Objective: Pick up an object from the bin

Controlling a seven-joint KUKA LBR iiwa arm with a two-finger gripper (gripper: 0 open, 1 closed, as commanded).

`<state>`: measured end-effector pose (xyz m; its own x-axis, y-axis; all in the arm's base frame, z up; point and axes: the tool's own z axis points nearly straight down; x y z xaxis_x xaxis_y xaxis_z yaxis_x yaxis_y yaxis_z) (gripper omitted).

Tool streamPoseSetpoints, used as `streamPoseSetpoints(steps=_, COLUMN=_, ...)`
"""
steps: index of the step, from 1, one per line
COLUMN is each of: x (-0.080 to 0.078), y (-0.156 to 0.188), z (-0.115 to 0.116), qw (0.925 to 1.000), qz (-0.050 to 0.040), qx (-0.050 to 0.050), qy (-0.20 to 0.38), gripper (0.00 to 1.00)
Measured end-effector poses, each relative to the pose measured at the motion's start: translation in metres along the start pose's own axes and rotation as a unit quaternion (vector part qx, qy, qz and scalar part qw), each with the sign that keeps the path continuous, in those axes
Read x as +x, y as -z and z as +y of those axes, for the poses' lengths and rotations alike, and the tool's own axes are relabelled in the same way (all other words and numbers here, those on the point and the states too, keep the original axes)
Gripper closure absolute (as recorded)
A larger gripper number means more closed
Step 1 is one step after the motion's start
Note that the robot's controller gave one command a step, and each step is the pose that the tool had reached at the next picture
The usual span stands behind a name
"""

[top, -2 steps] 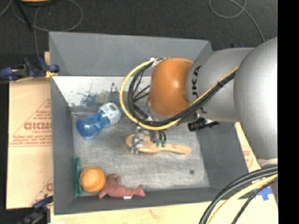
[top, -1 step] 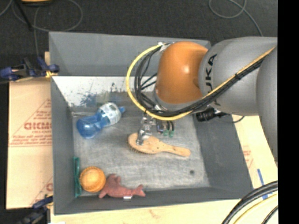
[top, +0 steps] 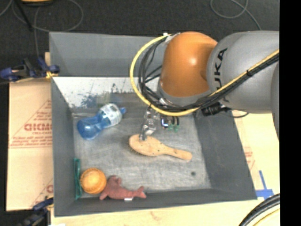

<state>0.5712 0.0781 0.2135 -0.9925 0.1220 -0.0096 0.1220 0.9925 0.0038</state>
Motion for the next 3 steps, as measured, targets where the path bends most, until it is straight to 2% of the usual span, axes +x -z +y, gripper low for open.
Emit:
streamPoseSetpoints(steps=1, x=-0.004, y=0.0, z=0.0, qw=0.9985, qz=0.0026, qx=0.002, qy=0.055, gripper=1.0)
streamPoseSetpoints(steps=2, x=-0.003, y=-0.006, z=0.017, qw=0.9824, qz=0.0037, qx=0.001, qy=0.187, gripper=0.0)
streamPoseSetpoints(steps=3, x=-0.003, y=-0.006, z=0.017, qw=0.9824, qz=0.0036, qx=0.0, qy=0.187, gripper=0.0)
